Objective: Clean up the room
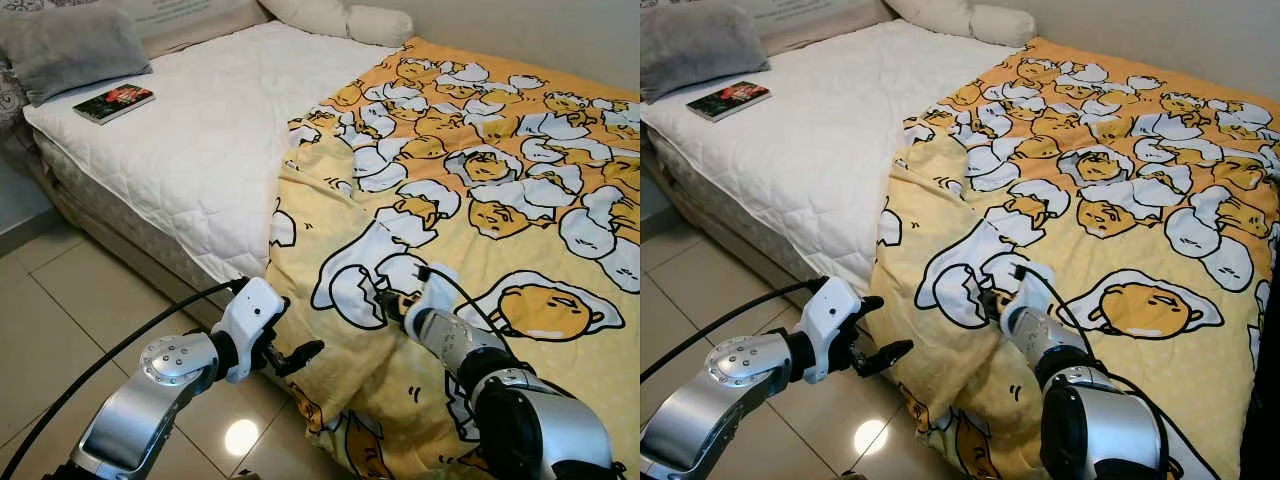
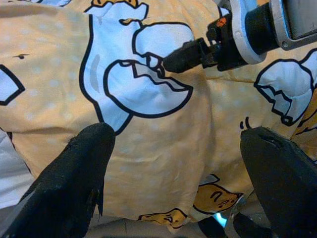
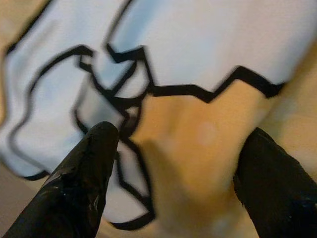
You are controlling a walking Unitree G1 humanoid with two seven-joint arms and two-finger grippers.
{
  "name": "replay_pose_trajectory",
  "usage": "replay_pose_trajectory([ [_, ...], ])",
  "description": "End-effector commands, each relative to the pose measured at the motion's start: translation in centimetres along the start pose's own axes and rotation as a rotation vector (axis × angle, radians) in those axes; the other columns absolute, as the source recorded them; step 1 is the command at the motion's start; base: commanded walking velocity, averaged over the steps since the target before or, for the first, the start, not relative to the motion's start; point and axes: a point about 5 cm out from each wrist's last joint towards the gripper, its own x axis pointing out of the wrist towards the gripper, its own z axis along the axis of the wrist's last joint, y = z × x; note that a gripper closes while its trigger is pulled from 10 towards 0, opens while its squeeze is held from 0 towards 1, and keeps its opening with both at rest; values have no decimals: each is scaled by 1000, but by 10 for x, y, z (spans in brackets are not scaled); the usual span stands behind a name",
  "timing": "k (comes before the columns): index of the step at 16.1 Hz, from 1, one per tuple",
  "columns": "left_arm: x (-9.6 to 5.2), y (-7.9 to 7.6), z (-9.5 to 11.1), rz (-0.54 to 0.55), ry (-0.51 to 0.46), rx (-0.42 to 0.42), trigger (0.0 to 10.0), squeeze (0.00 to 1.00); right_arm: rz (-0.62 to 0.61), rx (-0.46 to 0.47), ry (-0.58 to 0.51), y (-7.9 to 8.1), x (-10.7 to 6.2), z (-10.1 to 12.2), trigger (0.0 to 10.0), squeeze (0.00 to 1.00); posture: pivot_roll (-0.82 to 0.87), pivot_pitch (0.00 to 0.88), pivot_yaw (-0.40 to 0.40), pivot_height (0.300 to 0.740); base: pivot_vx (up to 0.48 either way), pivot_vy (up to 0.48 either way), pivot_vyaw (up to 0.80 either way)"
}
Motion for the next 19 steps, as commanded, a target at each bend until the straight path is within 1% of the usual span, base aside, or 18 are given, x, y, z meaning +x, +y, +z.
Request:
replay_pose_trajectory([
  [1,-2,4,7,21,-17,12,10000,761,52,18,-31,11,0,10,6235,0,-44,32,-37,740,0,0,0],
  [2,-2,4,7,23,-17,12,10000,761,50,20,-28,11,1,9,2392,0,-47,34,-37,740,0,0,0],
  [3,-2,4,7,24,-18,12,10000,761,47,17,-23,11,1,8,78,0,-47,34,-35,740,0,0,0],
  [5,-1,4,6,25,-19,10,10000,765,49,14,-19,10,1,6,0,0,-47,35,-35,740,0,0,0],
  [8,-1,5,6,24,-17,10,10000,765,66,45,-20,11,1,3,0,0,-43,39,-31,740,0,0,0],
  [14,-1,4,7,20,-14,13,10000,765,74,47,-23,12,1,4,0,0,-43,42,-30,740,0,0,0],
  [16,-2,3,6,24,-13,11,10000,761,82,42,-21,14,1,3,0,0,-41,40,-41,740,0,0,0],
  [19,-3,3,5,27,-14,7,10000,761,92,41,-20,16,2,2,0,0,-48,28,-36,740,0,0,0],
])
